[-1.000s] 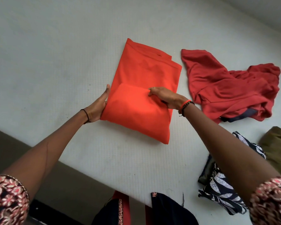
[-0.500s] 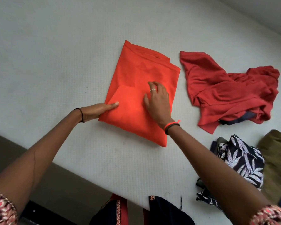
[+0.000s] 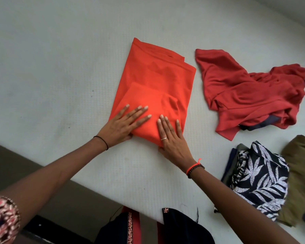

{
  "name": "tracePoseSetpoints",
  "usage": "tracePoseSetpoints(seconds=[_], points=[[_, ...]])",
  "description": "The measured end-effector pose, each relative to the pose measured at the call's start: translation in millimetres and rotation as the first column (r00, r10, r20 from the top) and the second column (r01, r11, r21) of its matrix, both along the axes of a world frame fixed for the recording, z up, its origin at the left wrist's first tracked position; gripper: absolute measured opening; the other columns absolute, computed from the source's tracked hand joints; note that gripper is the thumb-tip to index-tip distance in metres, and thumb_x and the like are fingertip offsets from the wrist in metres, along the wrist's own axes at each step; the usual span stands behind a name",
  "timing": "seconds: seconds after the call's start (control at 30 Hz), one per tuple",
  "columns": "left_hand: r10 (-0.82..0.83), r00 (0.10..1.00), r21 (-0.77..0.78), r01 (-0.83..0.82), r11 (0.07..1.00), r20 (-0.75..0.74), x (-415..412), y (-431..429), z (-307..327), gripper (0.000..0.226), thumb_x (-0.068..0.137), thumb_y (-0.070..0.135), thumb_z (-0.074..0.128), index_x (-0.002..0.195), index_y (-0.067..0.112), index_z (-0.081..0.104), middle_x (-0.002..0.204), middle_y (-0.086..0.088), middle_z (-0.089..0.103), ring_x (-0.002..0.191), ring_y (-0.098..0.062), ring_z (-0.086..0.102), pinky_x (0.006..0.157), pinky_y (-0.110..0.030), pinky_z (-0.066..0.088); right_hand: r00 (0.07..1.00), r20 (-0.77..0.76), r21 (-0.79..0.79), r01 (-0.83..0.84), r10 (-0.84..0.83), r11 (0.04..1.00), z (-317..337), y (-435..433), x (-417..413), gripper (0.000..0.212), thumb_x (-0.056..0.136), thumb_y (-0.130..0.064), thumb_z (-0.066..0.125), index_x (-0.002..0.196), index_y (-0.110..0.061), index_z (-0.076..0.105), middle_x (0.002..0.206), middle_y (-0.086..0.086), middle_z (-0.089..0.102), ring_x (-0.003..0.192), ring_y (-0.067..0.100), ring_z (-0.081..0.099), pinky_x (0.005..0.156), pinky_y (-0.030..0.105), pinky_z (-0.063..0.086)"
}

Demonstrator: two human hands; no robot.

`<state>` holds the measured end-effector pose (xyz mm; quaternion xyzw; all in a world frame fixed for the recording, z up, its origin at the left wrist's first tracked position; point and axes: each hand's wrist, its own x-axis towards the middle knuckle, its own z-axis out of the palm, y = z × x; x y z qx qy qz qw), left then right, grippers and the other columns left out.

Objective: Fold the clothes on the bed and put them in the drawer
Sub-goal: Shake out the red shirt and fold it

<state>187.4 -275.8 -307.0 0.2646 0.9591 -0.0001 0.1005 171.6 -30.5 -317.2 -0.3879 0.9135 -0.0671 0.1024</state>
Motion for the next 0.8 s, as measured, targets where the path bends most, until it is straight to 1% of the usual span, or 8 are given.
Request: tracePoseSetpoints(seconds=[0.13,0.23,0.47,0.53,0.6,0.63,0.7,0.8], points=[[0.059,0.998,0.025,-0.059,0.998,0.026,-6,6,-5,0.080,0.081,0.004,0.047,0.151,0.013,0.010,0.158,-0.012,0.010,0.145,-0.023,0.014,0.117,-0.040,0.019,0.999,-0.038,0.051,0.024,-0.022,0.998,-1,-7,-6,0.060,0.088,-0.002,0.033,0.146,0.005,0.020,0.155,0.021,0.019,0.145,0.030,0.017,0.115,0.056,0.019],[0.098,0.990,0.054,-0.104,0.993,0.097,-6,8,0,0.073,0.082,-0.009,0.026,0.151,0.010,0.008,0.158,-0.012,0.010,0.144,-0.023,0.017,0.115,-0.038,0.027,0.998,0.032,0.088,0.043,-0.046,0.995,3,-12,-2,0.066,0.080,0.003,0.024,0.146,0.007,0.019,0.154,0.023,0.018,0.145,0.032,0.016,0.115,0.056,0.018],[0.047,0.913,0.086,-0.090,0.992,0.404,5,12,54,0.091,0.072,-0.009,0.049,0.148,0.005,0.000,0.157,-0.014,0.006,0.144,-0.025,0.017,0.115,-0.036,0.027,0.912,0.408,0.013,-0.041,0.032,0.999,32,2,18,0.071,0.079,-0.003,0.026,0.147,0.007,0.009,0.156,0.022,0.011,0.146,0.033,0.009,0.114,0.058,0.018],[0.034,0.819,0.028,-0.061,0.998,0.573,9,11,77,0.086,0.082,0.002,0.046,0.148,0.011,-0.008,0.158,-0.008,-0.002,0.145,-0.019,0.015,0.114,-0.026,0.021,0.712,0.702,-0.007,-0.014,0.015,1.000,58,4,21,0.072,0.090,-0.005,0.038,0.149,-0.001,-0.003,0.159,0.015,0.003,0.147,0.026,0.004,0.118,0.047,0.011],[0.055,0.737,-0.022,-0.054,0.998,0.674,7,8,98,0.081,0.087,0.016,0.047,0.150,0.018,-0.003,0.159,-0.001,0.010,0.139,-0.016,0.030,0.106,-0.022,0.028,0.449,0.890,0.055,0.055,-0.074,0.997,81,3,16,0.073,0.090,-0.007,0.044,0.151,-0.007,0.003,0.144,0.011,0.039,0.130,0.026,0.043,0.110,0.029,0.031],[0.066,0.714,-0.033,-0.060,0.998,0.697,3,5,107,0.078,0.087,0.024,0.048,0.151,0.021,0.003,0.156,0.000,0.021,0.134,-0.016,0.038,0.101,-0.022,0.031,0.370,0.924,0.068,0.096,-0.099,0.993,92,2,10,0.067,0.088,-0.013,0.044,0.149,-0.009,0.017,0.117,0.007,0.056,0.101,0.022,0.057,0.093,0.025,0.043],[0.084,0.693,-0.051,-0.068,0.996,0.716,-13,-1,123,0.072,0.086,0.038,0.049,0.149,0.026,0.017,0.145,-0.002,0.043,0.124,-0.018,0.047,0.094,-0.022,0.034,0.281,0.952,0.071,0.174,-0.119,0.982,108,3,-8,0.038,0.081,-0.022,0.044,0.118,-0.015,0.049,0.088,0.008,0.053,0.075,0.018,0.051,0.078,0.038,0.047],[0.116,0.661,-0.030,-0.140,0.990,0.742,-52,-15,133,0.059,0.086,0.040,0.059,0.139,0.024,0.039,0.123,-0.002,0.059,0.103,-0.017,0.056,0.075,-0.014,0.033,0.164,0.969,0.131,0.304,-0.188,0.944,107,12,-49,0.025,0.088,-0.010,0.050,0.111,0.000,0.054,0.098,0.016,0.059,0.086,0.018,0.053,0.081,0.039,0.048]])
